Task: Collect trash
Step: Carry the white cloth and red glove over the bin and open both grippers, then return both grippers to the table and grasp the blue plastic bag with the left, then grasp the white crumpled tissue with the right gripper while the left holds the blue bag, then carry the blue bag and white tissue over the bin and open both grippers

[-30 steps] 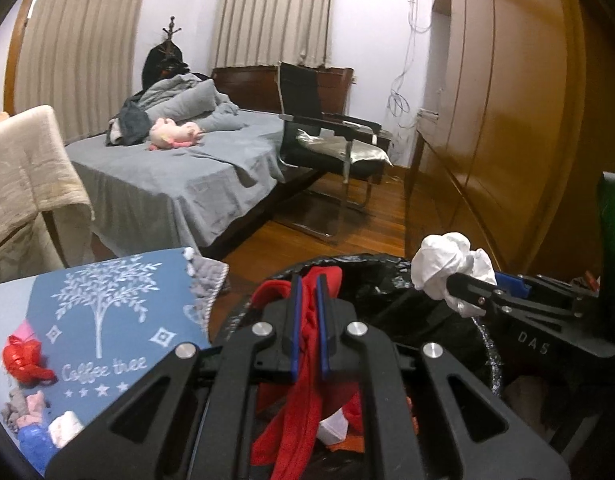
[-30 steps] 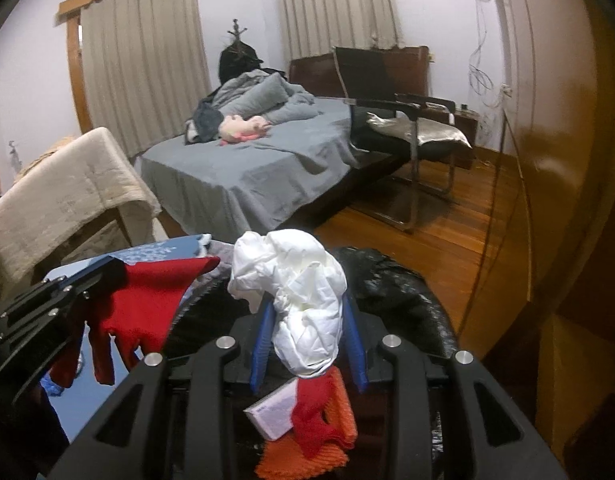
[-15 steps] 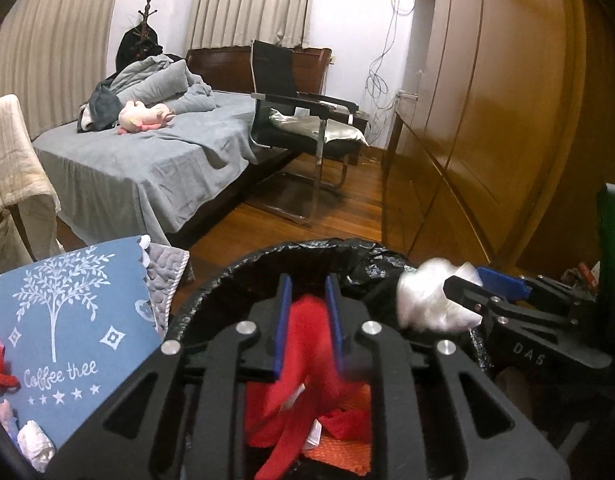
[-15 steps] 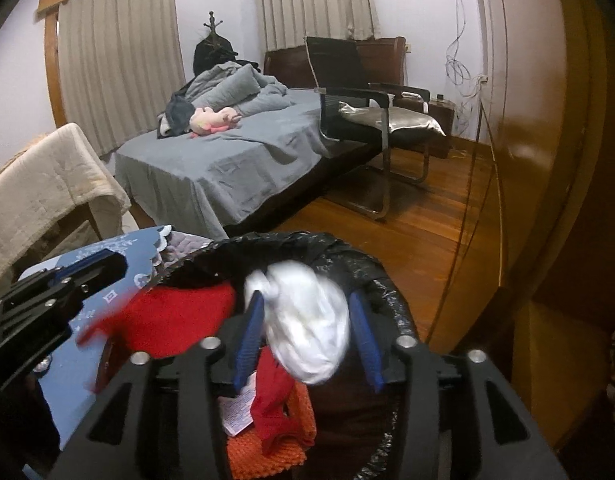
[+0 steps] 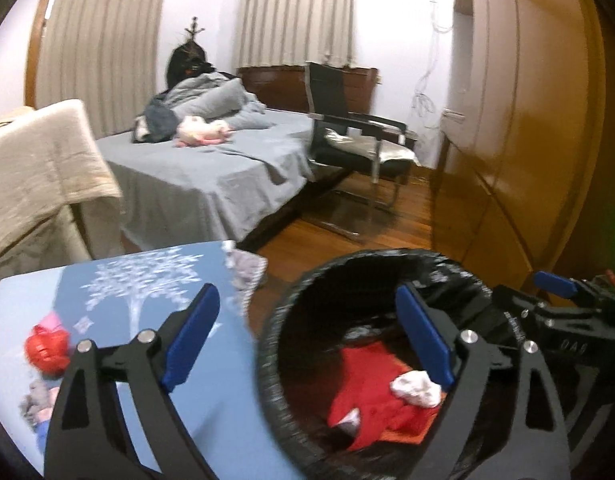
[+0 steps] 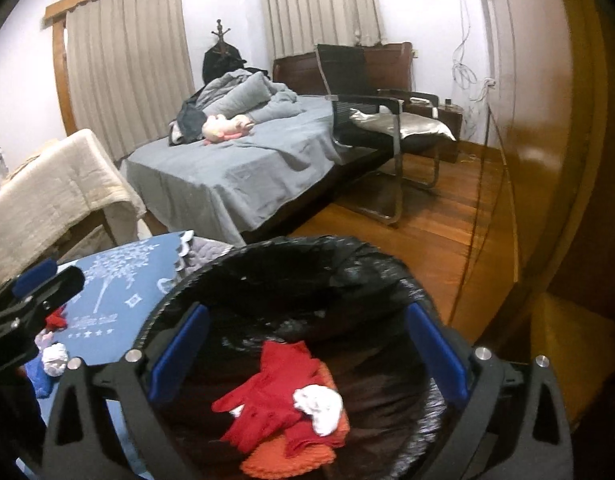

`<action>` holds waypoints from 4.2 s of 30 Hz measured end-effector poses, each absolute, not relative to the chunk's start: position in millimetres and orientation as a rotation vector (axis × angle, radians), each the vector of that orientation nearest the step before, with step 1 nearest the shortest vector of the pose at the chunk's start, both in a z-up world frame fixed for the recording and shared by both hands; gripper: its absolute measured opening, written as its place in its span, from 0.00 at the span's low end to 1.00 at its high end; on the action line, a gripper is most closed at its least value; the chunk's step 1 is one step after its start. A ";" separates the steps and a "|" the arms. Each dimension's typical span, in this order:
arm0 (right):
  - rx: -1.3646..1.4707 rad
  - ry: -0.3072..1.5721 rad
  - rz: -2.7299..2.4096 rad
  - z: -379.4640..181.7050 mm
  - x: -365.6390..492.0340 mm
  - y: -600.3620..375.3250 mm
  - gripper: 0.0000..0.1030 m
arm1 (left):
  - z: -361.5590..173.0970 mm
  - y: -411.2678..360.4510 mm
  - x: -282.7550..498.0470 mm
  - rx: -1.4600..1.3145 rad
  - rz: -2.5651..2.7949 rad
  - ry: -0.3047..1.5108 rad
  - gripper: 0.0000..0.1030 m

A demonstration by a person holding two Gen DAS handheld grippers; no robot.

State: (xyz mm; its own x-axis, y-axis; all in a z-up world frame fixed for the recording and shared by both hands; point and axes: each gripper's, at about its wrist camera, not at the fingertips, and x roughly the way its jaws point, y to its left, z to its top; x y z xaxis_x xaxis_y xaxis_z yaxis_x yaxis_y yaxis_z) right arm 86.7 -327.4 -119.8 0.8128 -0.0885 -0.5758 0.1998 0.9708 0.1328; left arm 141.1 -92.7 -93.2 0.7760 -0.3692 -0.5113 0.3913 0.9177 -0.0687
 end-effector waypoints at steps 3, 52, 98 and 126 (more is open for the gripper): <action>0.187 0.610 -0.129 -119.4 90.7 -314.7 0.94 | -94.4 -66.3 133.6 0.036 -0.359 0.549 0.88; 0.012 0.677 0.254 -164.9 130.3 -95.8 0.94 | -185.3 121.8 105.1 -0.060 -0.007 0.756 0.37; -0.037 0.839 0.473 -212.3 153.3 29.8 0.35 | -162.4 213.4 80.3 -0.114 0.176 0.684 0.31; 0.014 0.649 0.317 -108.2 124.5 -77.2 0.35 | -92.8 115.5 91.3 -0.056 -0.004 0.570 0.31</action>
State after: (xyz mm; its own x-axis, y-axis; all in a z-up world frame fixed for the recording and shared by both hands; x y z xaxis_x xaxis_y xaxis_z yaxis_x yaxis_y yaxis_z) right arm 124.5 -77.2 -108.2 0.7502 0.2941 -0.5922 -0.2854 0.9519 0.1111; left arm 91.3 115.5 -92.8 0.8417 -0.0192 -0.5396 -0.0118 0.9985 -0.0540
